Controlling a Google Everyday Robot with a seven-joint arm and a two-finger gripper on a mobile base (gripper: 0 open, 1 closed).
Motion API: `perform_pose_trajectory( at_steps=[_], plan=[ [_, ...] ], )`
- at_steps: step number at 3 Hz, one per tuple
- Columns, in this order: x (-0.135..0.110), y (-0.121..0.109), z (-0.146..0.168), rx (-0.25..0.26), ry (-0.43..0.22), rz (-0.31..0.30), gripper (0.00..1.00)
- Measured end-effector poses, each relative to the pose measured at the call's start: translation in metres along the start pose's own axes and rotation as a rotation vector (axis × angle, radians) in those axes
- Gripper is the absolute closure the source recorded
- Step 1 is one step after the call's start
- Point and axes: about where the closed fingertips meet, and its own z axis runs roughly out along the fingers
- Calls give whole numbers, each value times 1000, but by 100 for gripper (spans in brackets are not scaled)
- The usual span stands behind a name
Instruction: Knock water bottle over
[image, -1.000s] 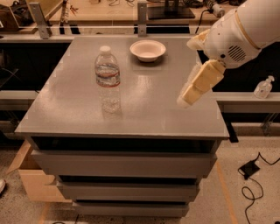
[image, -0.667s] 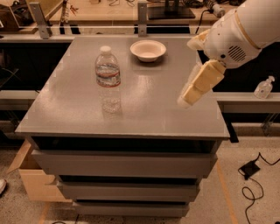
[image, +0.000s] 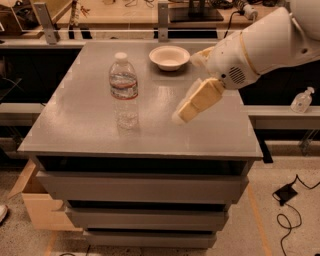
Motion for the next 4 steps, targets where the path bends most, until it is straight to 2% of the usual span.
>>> perform_pose_trajectory(
  at_steps=[2, 4],
  plan=[
    [-35, -2, 55, -45, -240, 27, 0],
    [-62, -8, 100, -72, -391, 36, 0]
  ],
)
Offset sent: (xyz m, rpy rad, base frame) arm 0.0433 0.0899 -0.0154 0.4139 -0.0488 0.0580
